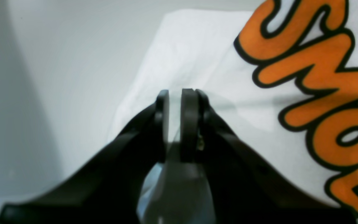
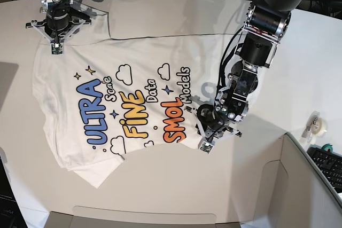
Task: Layout the t-shirt on the table in an organized manner, then fold the t-shirt properly
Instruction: 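Grasp the hem with the left gripper and pull it outward to smooth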
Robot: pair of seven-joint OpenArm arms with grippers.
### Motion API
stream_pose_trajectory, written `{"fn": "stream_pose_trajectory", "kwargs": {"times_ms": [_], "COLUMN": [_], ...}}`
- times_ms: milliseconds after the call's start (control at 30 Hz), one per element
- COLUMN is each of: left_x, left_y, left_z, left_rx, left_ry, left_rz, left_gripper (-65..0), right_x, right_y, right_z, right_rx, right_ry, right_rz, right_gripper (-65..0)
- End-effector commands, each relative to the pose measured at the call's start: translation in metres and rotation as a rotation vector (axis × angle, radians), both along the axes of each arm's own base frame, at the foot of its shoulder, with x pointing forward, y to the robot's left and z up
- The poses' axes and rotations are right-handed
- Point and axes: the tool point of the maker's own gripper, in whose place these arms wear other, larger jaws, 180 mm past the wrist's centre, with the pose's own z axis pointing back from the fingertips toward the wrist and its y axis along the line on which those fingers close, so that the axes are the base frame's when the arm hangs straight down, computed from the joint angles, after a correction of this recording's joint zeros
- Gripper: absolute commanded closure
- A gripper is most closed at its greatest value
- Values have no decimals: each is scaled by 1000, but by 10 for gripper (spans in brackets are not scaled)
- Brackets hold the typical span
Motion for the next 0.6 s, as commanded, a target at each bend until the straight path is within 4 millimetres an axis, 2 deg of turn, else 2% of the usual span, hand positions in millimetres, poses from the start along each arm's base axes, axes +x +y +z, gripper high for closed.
{"fn": "stream_pose_trajectory", "kwargs": {"times_ms": [0,200,567], "left_x": [11,25,23], "left_y": [8,16,15], "left_z": [14,29,26], "left_rx": [19,26,30], "left_ry": [-27,-64,-59], "left_rz": [15,69,66], "left_gripper": [-72,-72,-72], "right_x": [-63,-64,-64], "right_y": [8,8,8], "right_z": [-38,-38,-38], "right_rx": [58,57,57], "right_ry": [295,297,297], "right_rz": [-40,-40,-40], "right_gripper": [0,0,0]}}
